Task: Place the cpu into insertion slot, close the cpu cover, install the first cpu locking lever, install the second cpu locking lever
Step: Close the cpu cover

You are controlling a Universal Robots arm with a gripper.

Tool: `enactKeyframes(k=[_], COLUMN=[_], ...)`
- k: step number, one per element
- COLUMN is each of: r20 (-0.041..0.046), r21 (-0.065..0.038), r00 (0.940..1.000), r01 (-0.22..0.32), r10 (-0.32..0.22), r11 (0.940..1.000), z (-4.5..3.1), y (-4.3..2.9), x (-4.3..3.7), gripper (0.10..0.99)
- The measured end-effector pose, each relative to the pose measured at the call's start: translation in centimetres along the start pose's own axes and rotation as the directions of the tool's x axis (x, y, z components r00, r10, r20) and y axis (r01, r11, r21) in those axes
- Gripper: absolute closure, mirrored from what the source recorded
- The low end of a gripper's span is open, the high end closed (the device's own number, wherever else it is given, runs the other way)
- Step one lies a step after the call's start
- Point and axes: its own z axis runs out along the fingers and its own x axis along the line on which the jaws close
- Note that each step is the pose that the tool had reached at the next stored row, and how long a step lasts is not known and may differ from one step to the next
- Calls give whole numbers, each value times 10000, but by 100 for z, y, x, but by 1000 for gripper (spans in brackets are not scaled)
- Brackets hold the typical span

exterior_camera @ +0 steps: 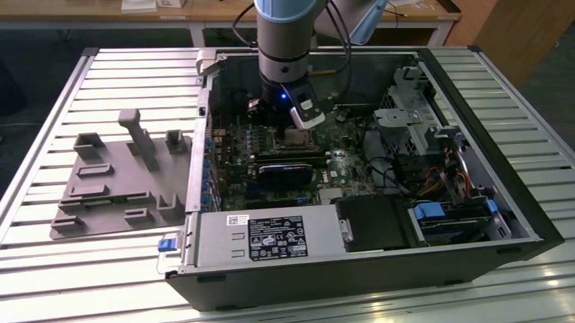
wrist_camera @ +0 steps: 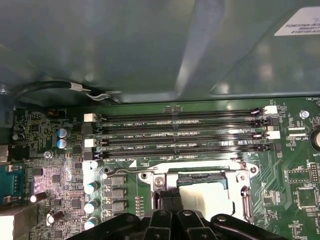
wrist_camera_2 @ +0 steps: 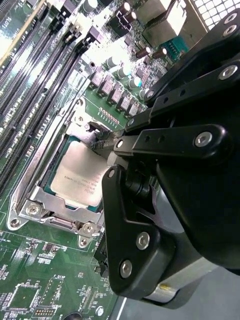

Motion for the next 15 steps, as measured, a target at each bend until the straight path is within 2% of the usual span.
enactKeyframes(k=[5,13,15], r20=[0,0,5], r21=[1,5,46], r00=[10000,10000,10000], r01=[-1,0,1], r10=[1,0,-1], r11=[10000,10000,10000], z=[-14,-120,-127], y=[2,17,20], x=[-8,-10,-14], gripper=[984,984,984])
